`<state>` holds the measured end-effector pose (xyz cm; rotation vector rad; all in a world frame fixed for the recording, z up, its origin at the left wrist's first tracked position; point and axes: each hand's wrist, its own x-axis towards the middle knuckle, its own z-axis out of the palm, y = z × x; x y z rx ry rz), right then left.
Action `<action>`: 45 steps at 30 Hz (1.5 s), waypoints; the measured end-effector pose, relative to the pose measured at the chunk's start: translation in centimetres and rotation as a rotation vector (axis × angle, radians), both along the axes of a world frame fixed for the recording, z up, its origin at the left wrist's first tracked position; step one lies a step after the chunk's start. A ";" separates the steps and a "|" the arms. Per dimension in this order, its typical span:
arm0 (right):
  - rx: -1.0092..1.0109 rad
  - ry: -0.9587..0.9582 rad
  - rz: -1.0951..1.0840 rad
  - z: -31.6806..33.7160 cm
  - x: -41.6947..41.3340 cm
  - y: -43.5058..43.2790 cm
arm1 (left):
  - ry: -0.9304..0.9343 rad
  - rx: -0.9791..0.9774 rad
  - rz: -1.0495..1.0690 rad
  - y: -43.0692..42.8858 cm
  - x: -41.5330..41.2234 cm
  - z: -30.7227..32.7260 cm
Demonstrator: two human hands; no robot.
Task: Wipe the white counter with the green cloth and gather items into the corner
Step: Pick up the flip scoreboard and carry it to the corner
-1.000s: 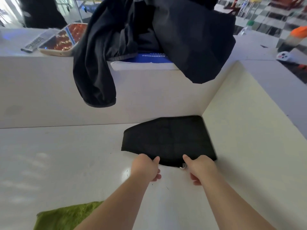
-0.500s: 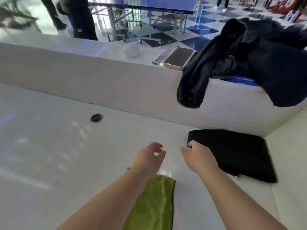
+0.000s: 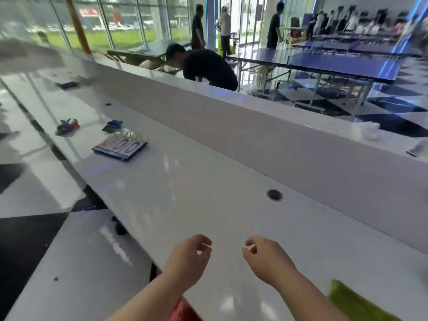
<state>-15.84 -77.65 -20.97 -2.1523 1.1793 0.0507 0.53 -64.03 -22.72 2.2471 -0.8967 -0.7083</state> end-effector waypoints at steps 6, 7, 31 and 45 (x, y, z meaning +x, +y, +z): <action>-0.071 -0.094 0.034 2.0 14.3 7.5 | 0.035 -0.067 0.110 8.9 12.2 1.6; -0.082 -0.114 0.034 2.6 16.1 8.4 | 0.039 -0.095 0.131 9.7 13.8 2.3; -0.196 -0.230 0.234 6.7 53.3 8.9 | -0.181 -0.119 0.238 12.6 48.3 8.4; -0.165 -0.061 0.029 3.2 73.9 5.7 | -0.217 0.044 -0.039 8.5 73.8 7.3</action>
